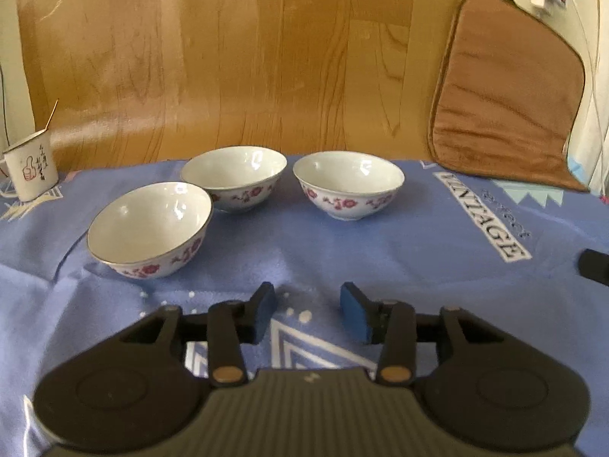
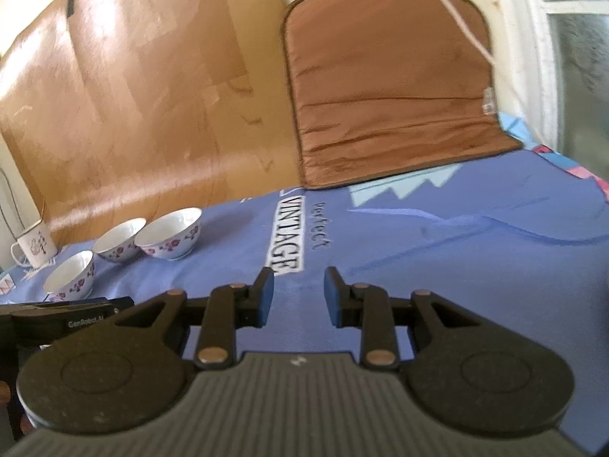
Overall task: Organize plates and bowls
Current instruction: 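Move both open tools back toward the three floral bowls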
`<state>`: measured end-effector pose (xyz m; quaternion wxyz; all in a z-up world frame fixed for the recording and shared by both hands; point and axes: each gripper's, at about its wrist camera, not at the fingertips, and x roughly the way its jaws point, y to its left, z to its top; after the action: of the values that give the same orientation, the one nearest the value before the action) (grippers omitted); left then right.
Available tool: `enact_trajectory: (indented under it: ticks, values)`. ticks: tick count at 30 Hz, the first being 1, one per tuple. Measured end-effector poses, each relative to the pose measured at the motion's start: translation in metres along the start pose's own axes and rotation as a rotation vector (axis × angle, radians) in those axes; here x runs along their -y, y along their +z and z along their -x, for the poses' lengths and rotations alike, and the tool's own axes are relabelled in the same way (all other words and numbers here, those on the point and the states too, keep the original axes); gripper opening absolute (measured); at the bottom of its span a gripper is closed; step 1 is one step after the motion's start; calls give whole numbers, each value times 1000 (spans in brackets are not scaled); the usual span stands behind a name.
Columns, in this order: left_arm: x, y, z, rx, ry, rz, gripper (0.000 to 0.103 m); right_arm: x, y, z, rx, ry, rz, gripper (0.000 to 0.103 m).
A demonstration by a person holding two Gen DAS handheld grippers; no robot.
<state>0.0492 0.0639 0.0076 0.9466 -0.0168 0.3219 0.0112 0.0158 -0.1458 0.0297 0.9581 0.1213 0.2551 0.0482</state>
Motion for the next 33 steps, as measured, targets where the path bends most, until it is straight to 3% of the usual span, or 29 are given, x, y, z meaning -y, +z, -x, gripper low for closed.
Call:
enact_trajectory:
  ticks: [8, 9, 11, 15, 19, 26, 29, 33]
  values:
    - [-3, -3, 3, 13, -23, 14, 48, -28, -5, -36, 14, 34, 65, 36]
    - [-3, -3, 3, 14, -24, 14, 50, -29, -6, -43, -31, 36, 72, 34]
    - [-2, -3, 4, 19, -24, 8, 52, -21, -3, -46, -55, 54, 25, 35]
    - [0, -4, 5, 27, -27, -3, 57, 2, 0, -41, -19, 80, -118, 37]
    - [0, -4, 6, 30, -27, -10, 60, -3, 1, -39, -5, 91, -97, 44]
    - [4, -4, 11, 74, -3, -36, 68, -1, -4, -37, 16, 89, -111, 44]
    - [4, -6, 18, 136, 21, -39, 71, -2, -5, -30, 53, 80, -104, 44]
    - [6, -10, 38, 327, 113, -31, 77, -3, -5, -13, 175, 29, -69, 44]
